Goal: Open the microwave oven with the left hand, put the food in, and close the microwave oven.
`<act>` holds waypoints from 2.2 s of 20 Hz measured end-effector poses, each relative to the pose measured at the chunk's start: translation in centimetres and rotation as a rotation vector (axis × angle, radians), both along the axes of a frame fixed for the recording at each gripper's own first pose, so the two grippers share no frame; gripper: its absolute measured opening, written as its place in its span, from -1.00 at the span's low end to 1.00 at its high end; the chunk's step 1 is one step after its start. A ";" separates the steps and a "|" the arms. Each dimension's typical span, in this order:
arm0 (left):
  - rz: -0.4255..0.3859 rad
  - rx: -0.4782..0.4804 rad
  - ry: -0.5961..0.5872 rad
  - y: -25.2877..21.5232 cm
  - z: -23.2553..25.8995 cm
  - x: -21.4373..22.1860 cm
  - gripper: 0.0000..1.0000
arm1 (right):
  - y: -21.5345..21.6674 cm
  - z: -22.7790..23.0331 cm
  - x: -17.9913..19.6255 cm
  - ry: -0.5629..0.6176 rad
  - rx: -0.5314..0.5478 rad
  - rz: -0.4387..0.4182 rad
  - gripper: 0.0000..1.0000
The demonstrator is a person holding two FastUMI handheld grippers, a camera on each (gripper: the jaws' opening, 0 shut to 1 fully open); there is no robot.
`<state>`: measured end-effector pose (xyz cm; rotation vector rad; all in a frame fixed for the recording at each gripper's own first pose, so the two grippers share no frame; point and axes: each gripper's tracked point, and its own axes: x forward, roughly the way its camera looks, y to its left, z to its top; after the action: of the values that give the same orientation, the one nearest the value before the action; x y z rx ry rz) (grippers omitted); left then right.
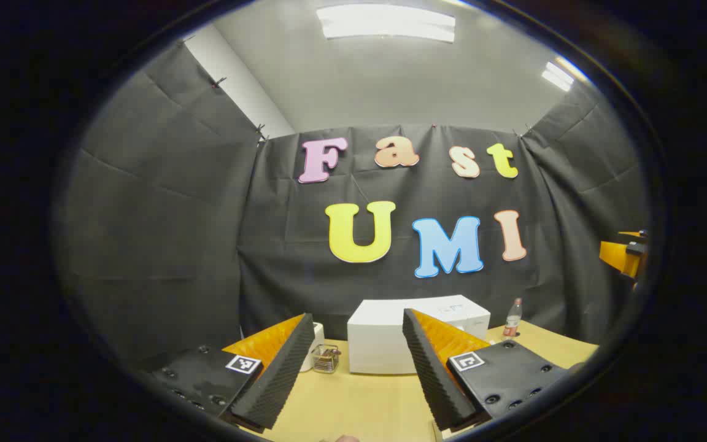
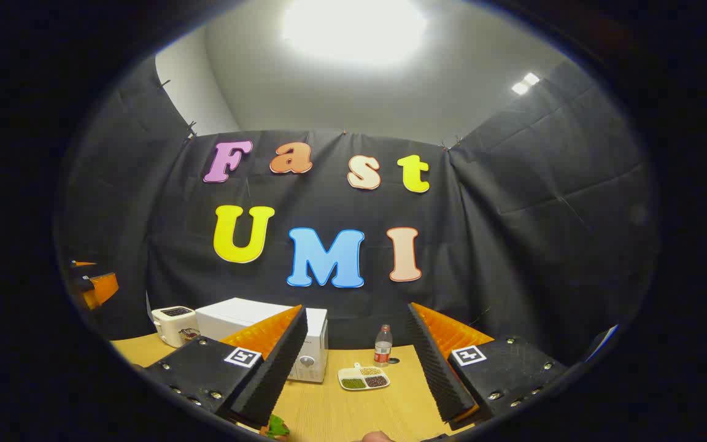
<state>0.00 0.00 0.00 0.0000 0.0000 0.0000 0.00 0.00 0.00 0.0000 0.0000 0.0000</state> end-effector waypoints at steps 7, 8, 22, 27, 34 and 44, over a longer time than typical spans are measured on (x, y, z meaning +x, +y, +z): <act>-0.004 0.010 -0.007 -1.4 0.2 -0.2 0.94 | -0.3 -0.6 0.2 0.009 0.002 0.023 0.94; -0.003 0.015 -0.009 -1.7 0.4 -0.4 0.92 | -0.6 -0.8 0.1 0.011 0.000 0.024 0.93; -0.055 0.052 -0.060 -9.0 1.4 1.9 0.96 | -3.5 -2.4 -1.0 0.019 0.019 0.060 0.93; -0.146 0.020 -0.071 -13.0 0.2 6.8 0.99 | -4.4 -3.1 -0.6 0.030 0.024 0.028 0.94; -0.292 -0.010 -0.029 -18.3 -4.7 15.6 0.84 | -6.9 -2.8 1.1 0.038 -0.009 -0.141 0.94; -0.421 -0.015 0.118 -25.5 -15.9 24.4 1.00 | -9.6 -4.9 0.8 0.139 -0.068 -0.349 0.94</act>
<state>24.42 -25.52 -15.92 -0.0152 0.1177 -0.4210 0.77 -9.58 -4.90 -0.0684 0.1393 -0.3489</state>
